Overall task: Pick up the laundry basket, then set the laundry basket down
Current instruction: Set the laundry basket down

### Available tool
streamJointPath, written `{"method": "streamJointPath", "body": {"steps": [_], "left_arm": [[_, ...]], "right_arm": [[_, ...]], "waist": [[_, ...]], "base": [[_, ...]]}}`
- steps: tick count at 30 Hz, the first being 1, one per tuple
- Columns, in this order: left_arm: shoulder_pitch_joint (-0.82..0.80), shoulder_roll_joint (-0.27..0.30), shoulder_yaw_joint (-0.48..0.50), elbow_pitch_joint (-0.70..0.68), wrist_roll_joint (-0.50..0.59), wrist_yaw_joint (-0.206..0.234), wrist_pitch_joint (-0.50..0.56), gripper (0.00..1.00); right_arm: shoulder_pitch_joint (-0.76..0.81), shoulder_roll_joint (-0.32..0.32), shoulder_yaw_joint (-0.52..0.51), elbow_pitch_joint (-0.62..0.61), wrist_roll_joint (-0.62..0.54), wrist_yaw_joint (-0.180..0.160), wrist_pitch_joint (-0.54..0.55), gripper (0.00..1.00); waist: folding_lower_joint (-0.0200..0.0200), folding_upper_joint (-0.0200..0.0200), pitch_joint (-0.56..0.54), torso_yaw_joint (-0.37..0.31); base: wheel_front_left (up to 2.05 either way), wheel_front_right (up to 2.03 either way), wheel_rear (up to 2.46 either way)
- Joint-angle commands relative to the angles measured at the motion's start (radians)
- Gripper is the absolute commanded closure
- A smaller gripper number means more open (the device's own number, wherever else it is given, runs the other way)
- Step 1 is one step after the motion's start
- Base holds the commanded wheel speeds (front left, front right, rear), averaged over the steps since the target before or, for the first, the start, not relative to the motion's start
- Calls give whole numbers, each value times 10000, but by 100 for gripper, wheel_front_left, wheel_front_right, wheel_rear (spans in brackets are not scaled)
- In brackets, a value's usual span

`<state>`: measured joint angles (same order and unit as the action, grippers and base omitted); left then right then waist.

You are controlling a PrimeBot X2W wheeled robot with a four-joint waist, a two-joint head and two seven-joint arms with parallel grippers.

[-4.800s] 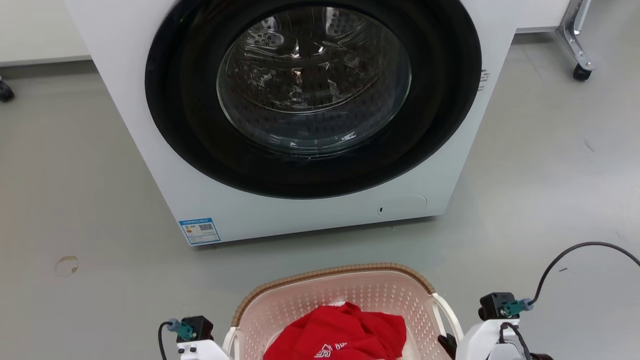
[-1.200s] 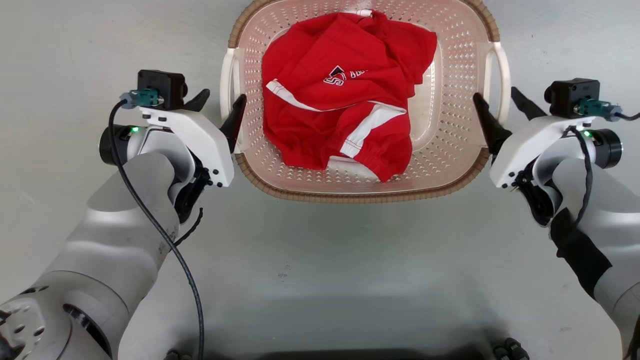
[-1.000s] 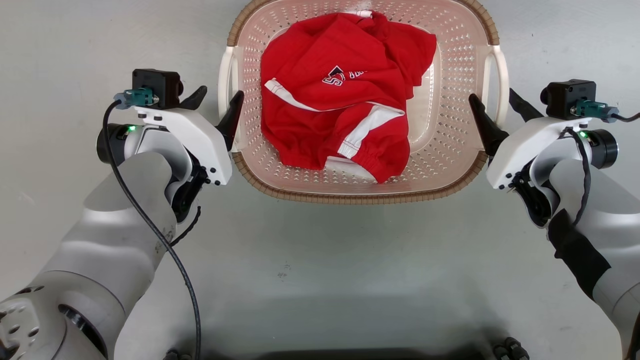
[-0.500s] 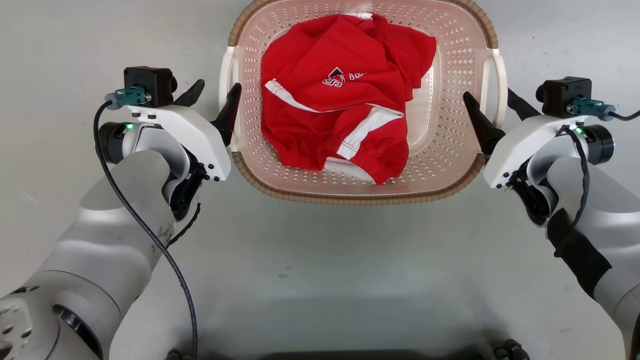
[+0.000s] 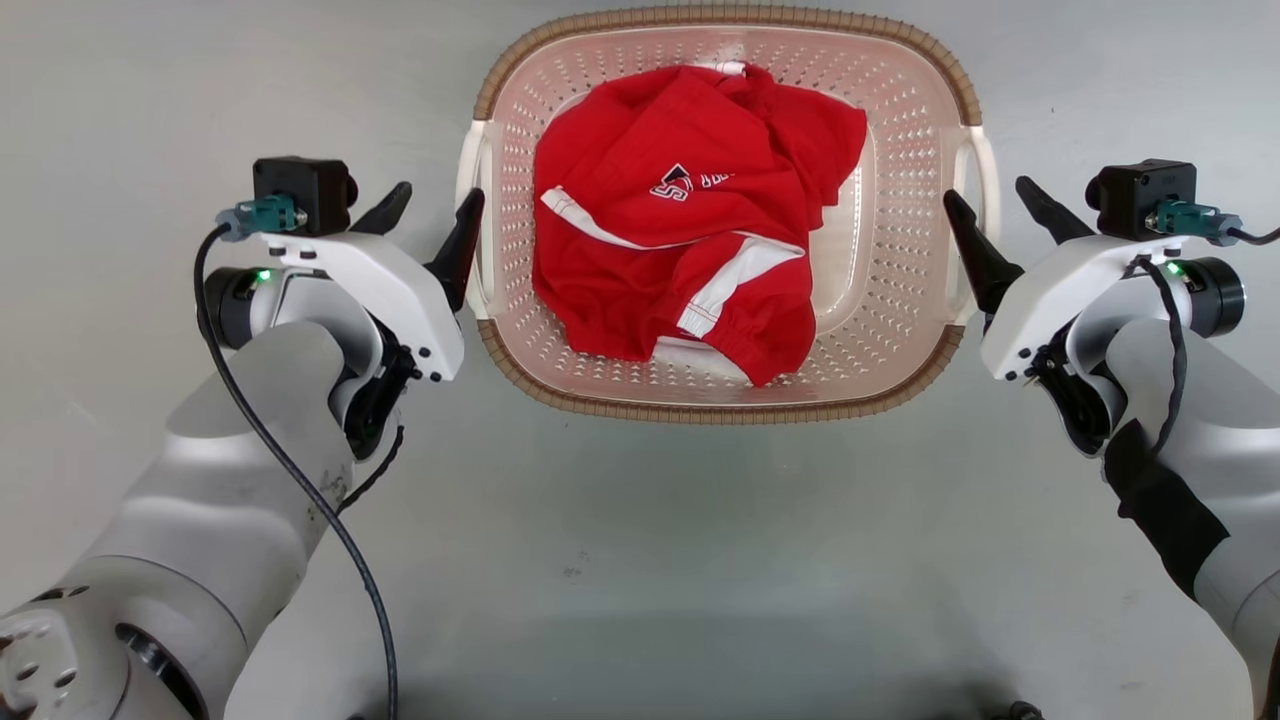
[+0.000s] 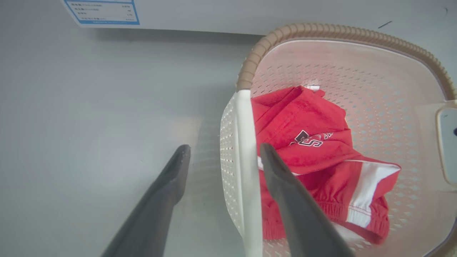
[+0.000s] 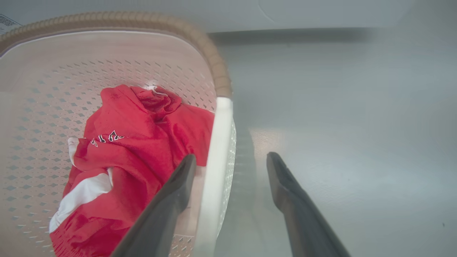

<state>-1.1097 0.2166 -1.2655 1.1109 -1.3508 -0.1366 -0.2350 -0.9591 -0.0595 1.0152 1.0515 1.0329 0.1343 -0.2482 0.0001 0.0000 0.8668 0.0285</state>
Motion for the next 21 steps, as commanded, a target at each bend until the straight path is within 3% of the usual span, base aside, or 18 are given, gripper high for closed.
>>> {"method": "streamJointPath", "body": {"steps": [1,21], "left_arm": [[274,257,93,22,-158,59,-114,0],[1004,263,48,261,-614,59,-43,0]], "right_arm": [[517,-26,-3,28,-62,-36,-133,0],[917,59,260,320,208,-36,-135,0]], "waist": [[-1,0,-154,12],[-1,0,-1389,142]], "base": [[0,0,0],[0,0,0]]}}
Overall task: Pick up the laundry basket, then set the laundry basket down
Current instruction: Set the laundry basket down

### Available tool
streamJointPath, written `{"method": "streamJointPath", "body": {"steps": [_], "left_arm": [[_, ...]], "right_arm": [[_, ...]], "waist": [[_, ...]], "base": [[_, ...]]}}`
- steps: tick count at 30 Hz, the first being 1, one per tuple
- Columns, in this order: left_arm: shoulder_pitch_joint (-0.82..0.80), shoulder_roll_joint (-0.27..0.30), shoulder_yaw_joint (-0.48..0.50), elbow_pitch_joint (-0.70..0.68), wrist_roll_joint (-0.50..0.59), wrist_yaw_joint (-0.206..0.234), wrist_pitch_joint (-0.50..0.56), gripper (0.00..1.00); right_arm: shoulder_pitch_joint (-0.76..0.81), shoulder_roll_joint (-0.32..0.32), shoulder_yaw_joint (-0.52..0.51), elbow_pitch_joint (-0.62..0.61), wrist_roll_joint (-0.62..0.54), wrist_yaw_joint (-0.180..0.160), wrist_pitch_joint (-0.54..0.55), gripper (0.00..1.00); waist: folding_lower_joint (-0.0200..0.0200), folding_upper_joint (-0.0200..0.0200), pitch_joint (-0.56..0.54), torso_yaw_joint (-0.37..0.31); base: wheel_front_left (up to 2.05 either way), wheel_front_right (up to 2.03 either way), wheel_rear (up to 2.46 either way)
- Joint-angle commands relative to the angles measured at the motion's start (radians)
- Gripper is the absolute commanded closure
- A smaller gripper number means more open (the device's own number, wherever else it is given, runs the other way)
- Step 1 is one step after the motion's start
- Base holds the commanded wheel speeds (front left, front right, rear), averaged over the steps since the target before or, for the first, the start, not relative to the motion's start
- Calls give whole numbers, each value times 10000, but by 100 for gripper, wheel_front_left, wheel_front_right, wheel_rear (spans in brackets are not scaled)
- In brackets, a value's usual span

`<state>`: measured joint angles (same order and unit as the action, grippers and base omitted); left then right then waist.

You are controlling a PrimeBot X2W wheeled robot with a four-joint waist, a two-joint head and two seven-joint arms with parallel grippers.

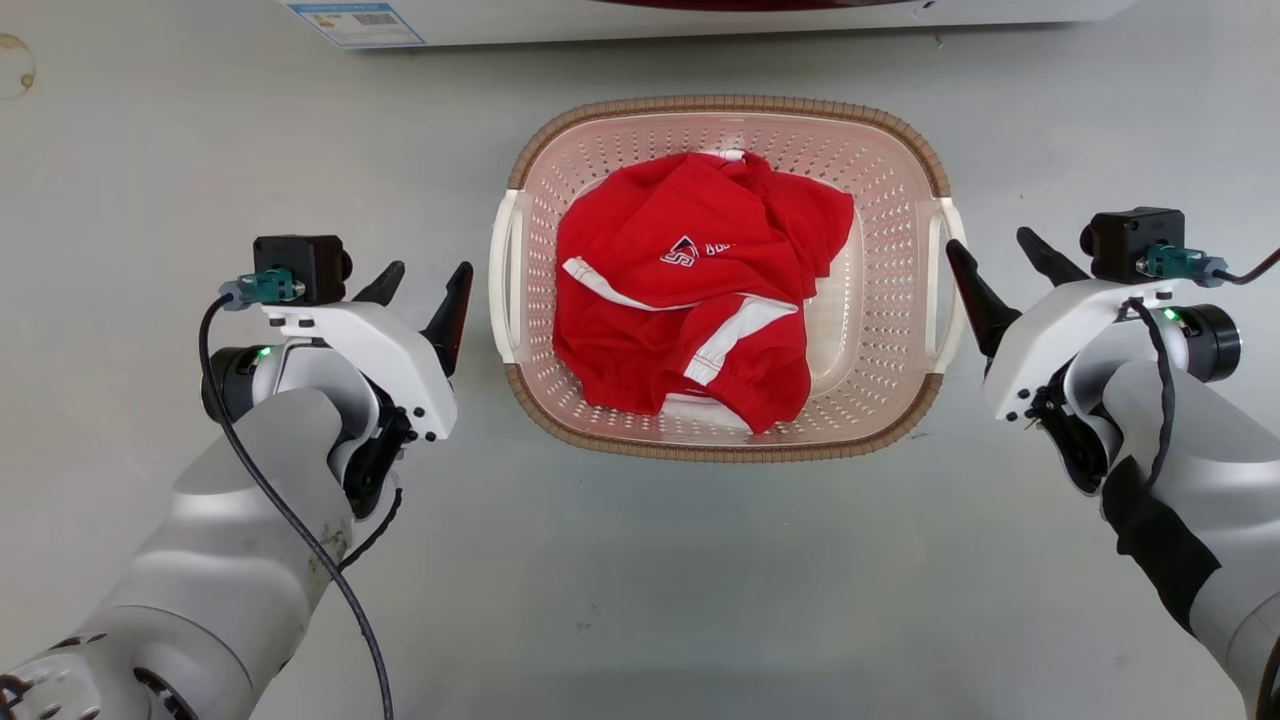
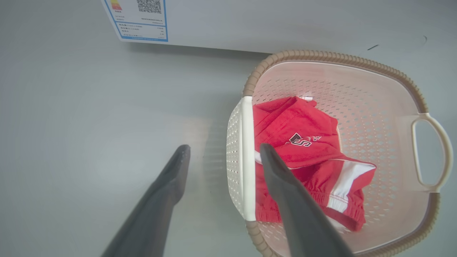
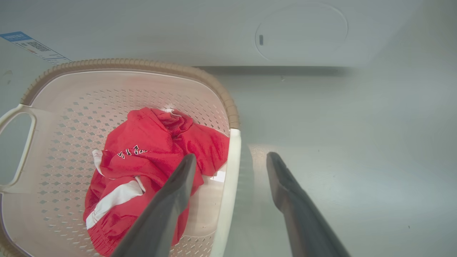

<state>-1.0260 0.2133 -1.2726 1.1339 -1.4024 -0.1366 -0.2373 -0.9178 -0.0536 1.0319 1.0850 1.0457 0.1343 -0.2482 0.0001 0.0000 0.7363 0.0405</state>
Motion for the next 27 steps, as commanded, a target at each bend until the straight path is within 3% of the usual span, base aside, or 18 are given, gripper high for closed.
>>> {"method": "streamJointPath", "body": {"steps": [1,16,27], "left_arm": [[201,298,112,63,-103,59,29,0],[1006,252,13,248,55,59,260,0],[1742,347,170,609,-443,59,576,0]], "right_arm": [[529,2,126,-8,111,-36,-135,0],[1189,28,743,-27,765,-36,-87,0],[1625,32,1069,-7,1232,-36,117,0]], "waist": [[-1,0,-152,31],[-1,0,-1686,139],[-1,0,-2838,197]], "base": [[0,0,0],[0,0,0],[0,0,0]]}}
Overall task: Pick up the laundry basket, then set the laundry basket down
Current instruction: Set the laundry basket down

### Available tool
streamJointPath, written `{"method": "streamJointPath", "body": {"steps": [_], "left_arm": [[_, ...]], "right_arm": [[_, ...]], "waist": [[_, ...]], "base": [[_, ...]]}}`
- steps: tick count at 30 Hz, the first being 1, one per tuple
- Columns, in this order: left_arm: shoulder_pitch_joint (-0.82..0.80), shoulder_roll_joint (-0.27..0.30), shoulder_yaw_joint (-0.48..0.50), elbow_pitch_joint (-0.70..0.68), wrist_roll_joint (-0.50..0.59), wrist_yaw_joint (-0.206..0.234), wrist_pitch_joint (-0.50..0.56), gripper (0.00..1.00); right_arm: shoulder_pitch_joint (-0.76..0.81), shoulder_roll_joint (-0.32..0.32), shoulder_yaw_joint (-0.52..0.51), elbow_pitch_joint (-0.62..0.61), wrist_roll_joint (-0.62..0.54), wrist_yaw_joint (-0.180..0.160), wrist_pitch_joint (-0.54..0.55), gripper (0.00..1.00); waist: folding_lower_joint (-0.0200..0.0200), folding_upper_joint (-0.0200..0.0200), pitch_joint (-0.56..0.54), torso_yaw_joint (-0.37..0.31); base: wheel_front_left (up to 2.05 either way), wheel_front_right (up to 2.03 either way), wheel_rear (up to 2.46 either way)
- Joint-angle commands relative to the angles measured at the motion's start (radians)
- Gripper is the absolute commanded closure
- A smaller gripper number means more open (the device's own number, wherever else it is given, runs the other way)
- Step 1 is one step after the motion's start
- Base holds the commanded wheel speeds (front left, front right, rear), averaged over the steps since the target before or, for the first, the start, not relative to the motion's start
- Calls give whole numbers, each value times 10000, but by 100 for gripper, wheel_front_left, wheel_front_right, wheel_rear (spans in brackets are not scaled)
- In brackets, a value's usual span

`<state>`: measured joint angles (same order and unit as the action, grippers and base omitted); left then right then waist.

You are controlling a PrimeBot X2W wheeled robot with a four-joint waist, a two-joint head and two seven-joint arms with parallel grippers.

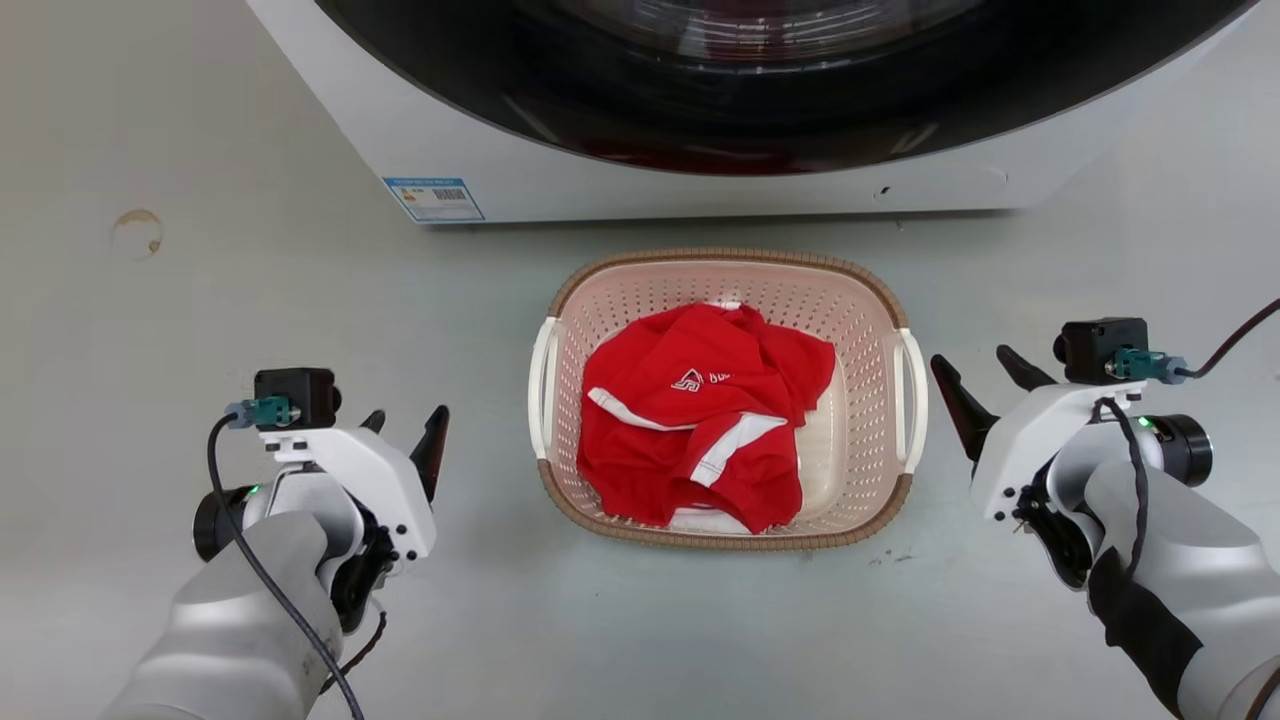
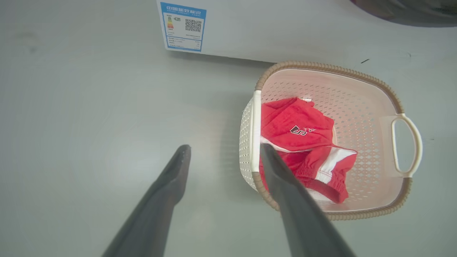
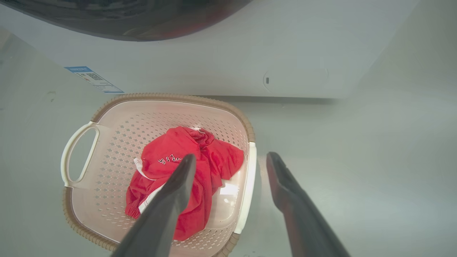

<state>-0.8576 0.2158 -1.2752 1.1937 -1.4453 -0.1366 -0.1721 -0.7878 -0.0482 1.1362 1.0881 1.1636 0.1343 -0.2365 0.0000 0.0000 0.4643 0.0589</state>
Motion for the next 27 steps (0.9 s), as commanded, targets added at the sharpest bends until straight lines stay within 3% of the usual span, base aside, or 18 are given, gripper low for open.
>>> {"method": "streamJointPath", "body": {"steps": [1,27], "left_arm": [[105,341,206,78,-45,59,-16,0],[1224,541,158,467,211,59,332,0]], "right_arm": [[341,-22,68,-29,72,-36,23,0],[1360,-270,555,-182,1062,-36,55,0]], "waist": [[0,0,-222,16],[0,0,-3209,367]], "base": [[0,0,0],[0,0,0]]}}
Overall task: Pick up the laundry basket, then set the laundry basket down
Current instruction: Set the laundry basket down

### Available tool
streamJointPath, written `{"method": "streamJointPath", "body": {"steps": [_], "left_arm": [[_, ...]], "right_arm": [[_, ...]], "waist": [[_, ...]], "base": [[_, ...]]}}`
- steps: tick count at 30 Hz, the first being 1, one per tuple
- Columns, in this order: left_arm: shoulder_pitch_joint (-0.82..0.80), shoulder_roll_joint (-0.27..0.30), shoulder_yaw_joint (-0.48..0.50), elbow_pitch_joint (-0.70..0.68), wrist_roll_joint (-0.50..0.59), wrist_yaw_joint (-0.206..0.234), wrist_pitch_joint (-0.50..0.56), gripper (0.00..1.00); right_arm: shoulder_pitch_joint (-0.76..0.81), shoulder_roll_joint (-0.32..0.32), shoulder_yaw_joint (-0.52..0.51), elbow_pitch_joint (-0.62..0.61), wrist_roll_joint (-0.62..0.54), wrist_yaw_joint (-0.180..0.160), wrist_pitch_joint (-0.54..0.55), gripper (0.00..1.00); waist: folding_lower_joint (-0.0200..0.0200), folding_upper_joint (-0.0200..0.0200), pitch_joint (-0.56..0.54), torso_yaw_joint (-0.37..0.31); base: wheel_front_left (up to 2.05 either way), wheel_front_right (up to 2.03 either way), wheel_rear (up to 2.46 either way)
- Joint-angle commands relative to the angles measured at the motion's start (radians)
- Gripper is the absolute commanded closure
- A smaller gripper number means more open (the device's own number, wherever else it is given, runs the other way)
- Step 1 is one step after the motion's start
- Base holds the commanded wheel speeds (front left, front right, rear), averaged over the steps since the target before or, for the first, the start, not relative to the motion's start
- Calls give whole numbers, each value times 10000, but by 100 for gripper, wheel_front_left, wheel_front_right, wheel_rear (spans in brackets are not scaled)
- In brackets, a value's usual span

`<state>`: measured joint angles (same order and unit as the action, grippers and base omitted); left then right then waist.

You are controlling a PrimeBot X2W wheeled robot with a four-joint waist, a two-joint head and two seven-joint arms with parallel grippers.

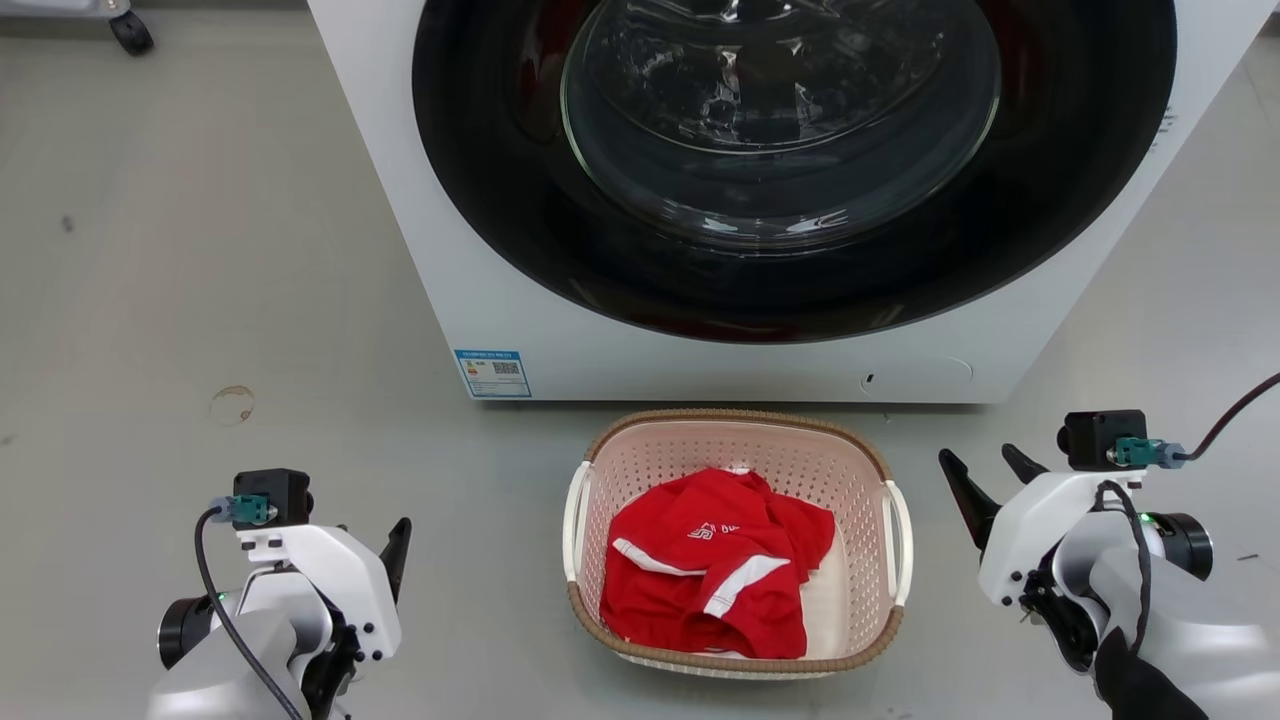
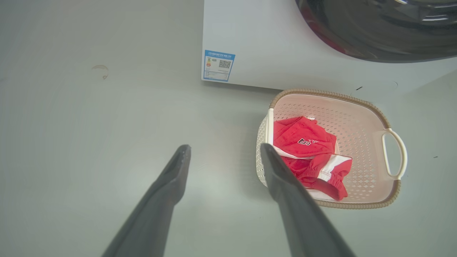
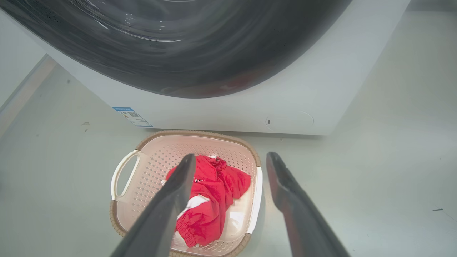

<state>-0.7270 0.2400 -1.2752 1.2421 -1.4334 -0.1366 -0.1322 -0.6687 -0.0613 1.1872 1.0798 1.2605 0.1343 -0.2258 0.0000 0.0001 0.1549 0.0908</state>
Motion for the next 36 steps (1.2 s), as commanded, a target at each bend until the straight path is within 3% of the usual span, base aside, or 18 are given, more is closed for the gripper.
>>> {"method": "streamJointPath", "body": {"steps": [1,22,36], "left_arm": [[-44,320,156,-50,88,59,-47,0],[709,629,114,-566,344,59,-230,0],[657,947,223,-1213,584,307,-909,0]], "right_arm": [[208,-155,51,-117,127,-36,-63,0],[996,-556,28,-532,405,-36,-311,0],[1018,-1066,-1392,-1248,-611,-36,-357,0]], "waist": [[0,-1,-196,63],[0,-1,-1931,288],[0,-1,-2123,466]], "base": [[0,0,0],[0,0,0],[0,0,0]]}}
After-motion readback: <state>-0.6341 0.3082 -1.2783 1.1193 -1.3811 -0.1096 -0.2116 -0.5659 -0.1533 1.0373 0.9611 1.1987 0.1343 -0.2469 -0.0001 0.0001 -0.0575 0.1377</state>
